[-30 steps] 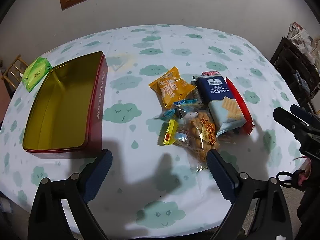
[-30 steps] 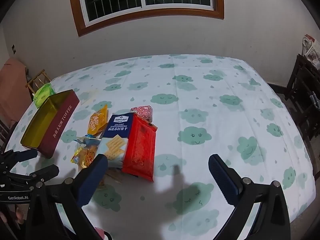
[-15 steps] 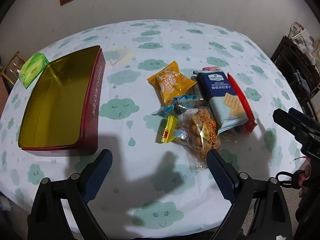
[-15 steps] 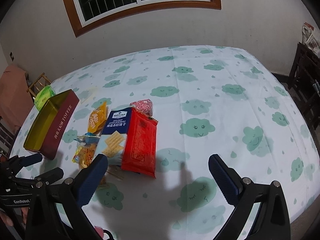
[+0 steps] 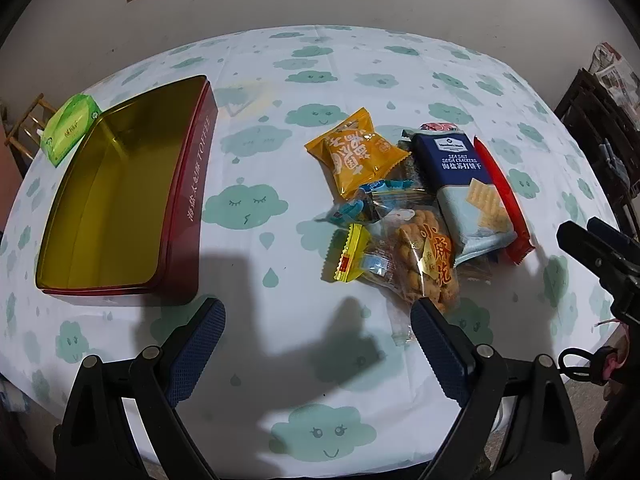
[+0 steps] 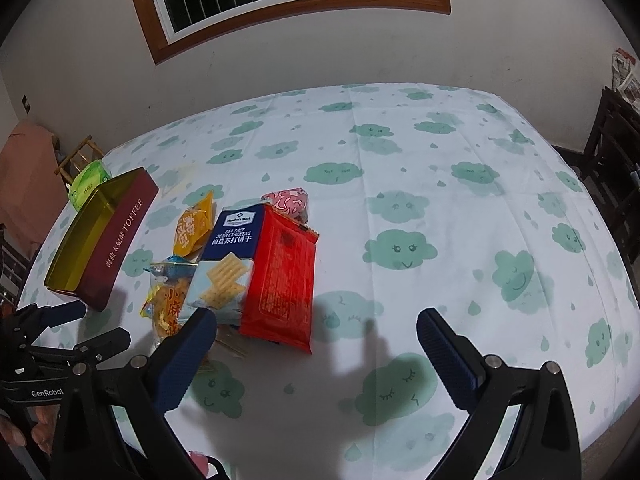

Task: Organize snacks
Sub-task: 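Move both tools toward the snack pile beside the toffee tin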

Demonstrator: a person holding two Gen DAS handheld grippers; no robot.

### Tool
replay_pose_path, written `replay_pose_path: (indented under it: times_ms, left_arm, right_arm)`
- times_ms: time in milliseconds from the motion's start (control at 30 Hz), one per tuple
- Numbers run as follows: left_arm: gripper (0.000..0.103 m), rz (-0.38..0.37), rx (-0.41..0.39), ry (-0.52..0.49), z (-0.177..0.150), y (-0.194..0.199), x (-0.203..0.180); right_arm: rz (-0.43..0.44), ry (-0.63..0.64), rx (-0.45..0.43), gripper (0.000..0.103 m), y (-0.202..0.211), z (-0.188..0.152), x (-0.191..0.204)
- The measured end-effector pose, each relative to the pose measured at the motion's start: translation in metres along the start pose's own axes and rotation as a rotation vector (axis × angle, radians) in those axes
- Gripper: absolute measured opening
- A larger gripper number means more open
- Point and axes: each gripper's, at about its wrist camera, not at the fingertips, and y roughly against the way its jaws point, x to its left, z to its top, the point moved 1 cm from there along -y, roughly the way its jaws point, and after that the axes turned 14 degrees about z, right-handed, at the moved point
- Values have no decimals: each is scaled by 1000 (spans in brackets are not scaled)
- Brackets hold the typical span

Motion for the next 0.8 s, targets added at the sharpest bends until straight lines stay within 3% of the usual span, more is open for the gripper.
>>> replay_pose_path:
  times_ms: [300,800]
  left_arm:
    - [92,3,14,-1,1,-5,-2]
    - [91,7,31,9,3,-14,-4]
  right_arm:
    - [1,-10,24,101,-10,0,-3]
    - [21,-16,74,91,-28,2,-8]
